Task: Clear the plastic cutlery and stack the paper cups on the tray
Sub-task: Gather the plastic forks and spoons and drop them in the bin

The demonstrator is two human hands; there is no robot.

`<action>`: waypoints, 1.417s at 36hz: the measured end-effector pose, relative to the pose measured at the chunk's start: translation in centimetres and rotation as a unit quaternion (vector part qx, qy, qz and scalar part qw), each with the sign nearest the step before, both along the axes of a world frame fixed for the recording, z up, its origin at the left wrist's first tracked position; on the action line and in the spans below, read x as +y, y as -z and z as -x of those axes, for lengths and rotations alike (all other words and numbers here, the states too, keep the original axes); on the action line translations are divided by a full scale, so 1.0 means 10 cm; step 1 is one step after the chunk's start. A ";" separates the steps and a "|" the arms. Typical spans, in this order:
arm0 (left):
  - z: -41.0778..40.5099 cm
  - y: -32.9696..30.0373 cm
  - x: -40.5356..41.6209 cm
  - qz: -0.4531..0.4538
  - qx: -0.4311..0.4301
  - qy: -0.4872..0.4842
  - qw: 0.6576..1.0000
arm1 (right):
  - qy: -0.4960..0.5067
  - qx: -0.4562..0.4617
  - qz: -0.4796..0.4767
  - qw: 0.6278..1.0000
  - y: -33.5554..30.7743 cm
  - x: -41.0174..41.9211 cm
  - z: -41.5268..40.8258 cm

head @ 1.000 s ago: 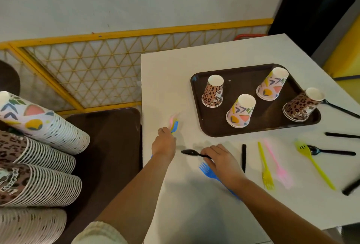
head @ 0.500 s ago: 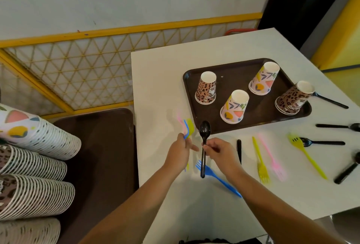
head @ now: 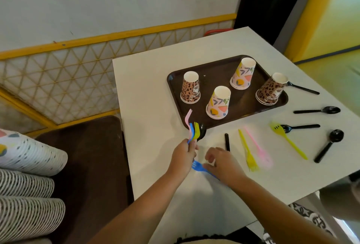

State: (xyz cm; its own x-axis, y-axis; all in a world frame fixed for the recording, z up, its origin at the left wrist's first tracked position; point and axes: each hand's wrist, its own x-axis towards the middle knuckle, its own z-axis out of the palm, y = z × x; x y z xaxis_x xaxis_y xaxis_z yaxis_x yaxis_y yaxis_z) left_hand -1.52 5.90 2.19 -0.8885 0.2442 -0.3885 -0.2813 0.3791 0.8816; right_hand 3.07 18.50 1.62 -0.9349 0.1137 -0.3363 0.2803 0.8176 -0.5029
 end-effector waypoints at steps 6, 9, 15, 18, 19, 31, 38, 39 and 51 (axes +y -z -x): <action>0.02 0.01 -0.03 0.040 0.052 0.019 0.998 | -0.067 -0.036 -0.077 0.994 0.11 -0.09 -0.18; 0.00 0.03 -0.07 0.066 0.078 0.019 0.995 | -0.056 -0.032 -0.079 0.995 0.15 -0.11 -0.21; -0.08 0.10 -0.11 0.066 0.073 -0.009 0.995 | 0.106 0.016 0.072 0.992 0.08 -0.05 -0.10; -0.16 0.03 -0.06 0.025 0.035 0.004 0.999 | 0.173 0.021 0.195 0.965 -0.02 0.00 0.00; -0.19 0.00 -0.03 0.012 0.020 0.013 1.000 | 0.178 0.024 0.206 0.962 -0.04 0.03 0.03; -0.32 -0.04 0.45 0.027 0.076 0.018 0.997 | 0.023 0.026 0.234 0.972 -0.26 0.45 0.18; -0.30 0.05 0.57 0.049 0.085 -0.073 0.993 | -0.236 0.024 0.021 0.971 -0.05 0.90 0.19; -0.30 0.06 0.57 0.049 0.081 -0.089 0.992 | -0.283 0.016 -0.013 0.959 -0.01 0.96 0.20; -0.53 0.15 0.63 0.094 0.066 -0.229 0.967 | -0.452 0.081 -0.030 0.888 0.18 1.02 0.38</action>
